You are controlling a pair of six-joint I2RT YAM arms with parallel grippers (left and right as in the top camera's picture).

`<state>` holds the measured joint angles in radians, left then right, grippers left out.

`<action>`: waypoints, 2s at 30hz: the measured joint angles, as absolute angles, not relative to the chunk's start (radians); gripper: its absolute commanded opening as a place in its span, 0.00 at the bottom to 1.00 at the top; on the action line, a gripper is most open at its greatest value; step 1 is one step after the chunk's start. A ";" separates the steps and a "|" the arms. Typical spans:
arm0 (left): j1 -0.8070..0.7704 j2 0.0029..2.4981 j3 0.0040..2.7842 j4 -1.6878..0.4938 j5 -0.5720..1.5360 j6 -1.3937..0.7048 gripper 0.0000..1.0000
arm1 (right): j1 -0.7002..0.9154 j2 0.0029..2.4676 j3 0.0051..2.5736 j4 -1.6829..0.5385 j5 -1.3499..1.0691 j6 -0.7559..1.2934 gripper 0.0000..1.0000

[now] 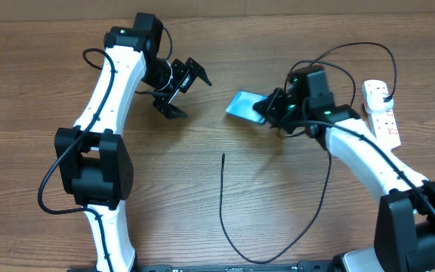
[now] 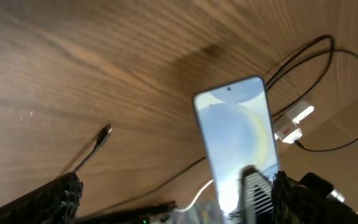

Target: Plug charger to phone and switch on socket

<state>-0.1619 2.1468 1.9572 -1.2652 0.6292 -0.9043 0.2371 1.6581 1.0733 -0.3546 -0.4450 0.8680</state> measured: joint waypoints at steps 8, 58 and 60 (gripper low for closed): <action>-0.162 1.982 1.957 -1.191 0.529 -0.899 1.00 | 0.118 1.658 1.073 -0.353 -0.543 0.979 0.04; -0.226 1.824 1.033 0.239 0.857 -1.649 1.00 | 0.147 1.658 1.073 -0.181 -0.751 1.442 0.04; -0.239 1.824 1.032 0.239 0.830 -1.680 1.00 | 0.169 1.658 1.073 -0.181 -0.752 1.473 0.04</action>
